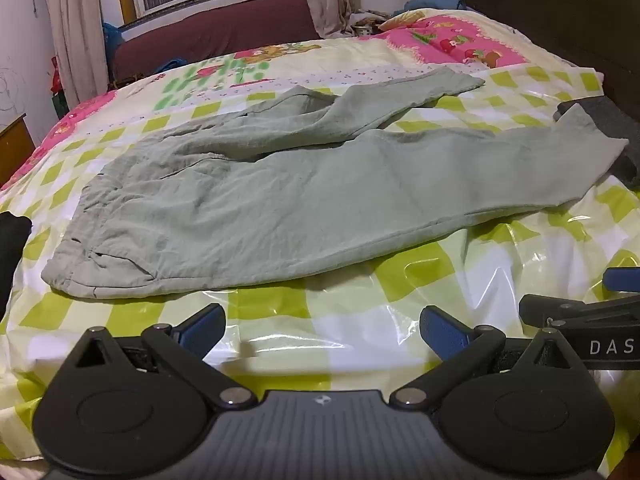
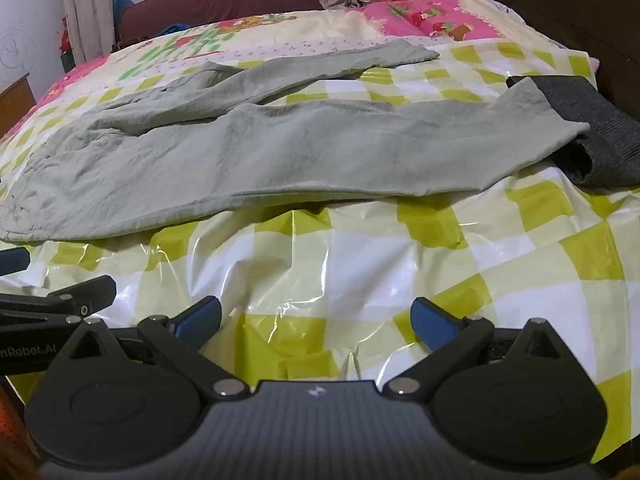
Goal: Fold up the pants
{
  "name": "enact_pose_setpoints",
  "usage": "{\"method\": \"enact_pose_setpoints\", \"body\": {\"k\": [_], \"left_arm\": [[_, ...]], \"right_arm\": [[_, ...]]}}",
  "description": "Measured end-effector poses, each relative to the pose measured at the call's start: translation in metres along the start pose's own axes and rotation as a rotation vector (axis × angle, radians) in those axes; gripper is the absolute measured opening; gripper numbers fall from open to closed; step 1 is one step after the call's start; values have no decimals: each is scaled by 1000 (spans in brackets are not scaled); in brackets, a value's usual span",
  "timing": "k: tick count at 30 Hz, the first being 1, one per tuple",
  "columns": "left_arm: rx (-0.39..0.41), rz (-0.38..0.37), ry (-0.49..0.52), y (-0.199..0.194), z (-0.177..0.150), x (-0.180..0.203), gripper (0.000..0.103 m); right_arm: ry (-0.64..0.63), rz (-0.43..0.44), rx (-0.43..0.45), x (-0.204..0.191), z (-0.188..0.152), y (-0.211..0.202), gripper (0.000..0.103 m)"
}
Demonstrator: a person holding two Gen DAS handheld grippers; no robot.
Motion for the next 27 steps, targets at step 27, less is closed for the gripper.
{"method": "enact_pose_setpoints", "body": {"k": [27], "left_arm": [[3,21,20,0,0,-3,103]], "right_arm": [[4,0,-12,1,-1,3,100]]}}
Point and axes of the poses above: each gripper's, at about its wrist camera, not at the fingertips, and y roughly the way its jaws point, x to its right, z to its top, the point moved 9 cm from there along y, roughly the way its jaws point, and after that the axes turned 14 degrees about y, right-handed, at the moved point
